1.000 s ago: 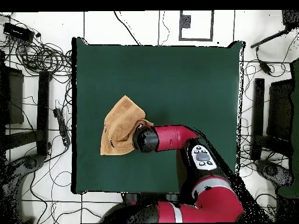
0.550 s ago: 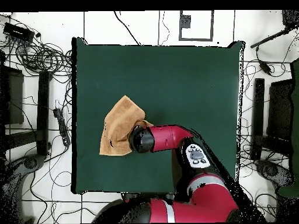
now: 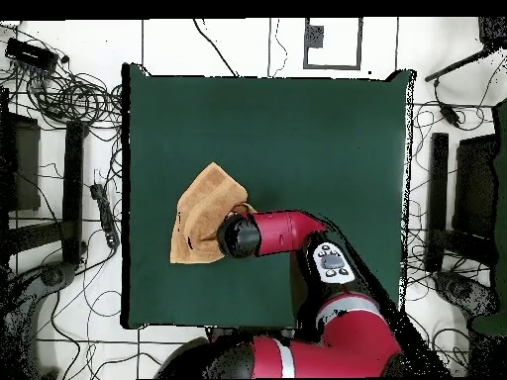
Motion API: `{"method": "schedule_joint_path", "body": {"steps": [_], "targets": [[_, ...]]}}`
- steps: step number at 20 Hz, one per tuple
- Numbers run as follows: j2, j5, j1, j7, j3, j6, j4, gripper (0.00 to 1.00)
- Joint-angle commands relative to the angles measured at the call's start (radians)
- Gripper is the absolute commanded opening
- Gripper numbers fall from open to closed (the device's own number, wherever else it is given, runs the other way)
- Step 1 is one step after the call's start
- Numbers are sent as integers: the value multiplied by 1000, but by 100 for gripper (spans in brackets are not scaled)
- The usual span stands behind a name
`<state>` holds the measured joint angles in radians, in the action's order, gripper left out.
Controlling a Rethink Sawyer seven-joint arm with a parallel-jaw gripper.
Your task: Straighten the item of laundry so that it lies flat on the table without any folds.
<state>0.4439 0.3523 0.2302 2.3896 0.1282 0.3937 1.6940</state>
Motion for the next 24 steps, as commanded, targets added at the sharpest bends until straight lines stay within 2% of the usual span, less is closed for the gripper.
{"method": "schedule_joint_path", "body": {"steps": [1,7,16,20,24], "targets": [[-93,53,44,-155,103,92,-70,0],[-89,95,108,-195,101,98,-59,0],[-53,219,232,-283,112,127,-35,0],[-36,257,263,-282,127,146,-31,0],[45,263,275,-286,145,200,1,0]]}}
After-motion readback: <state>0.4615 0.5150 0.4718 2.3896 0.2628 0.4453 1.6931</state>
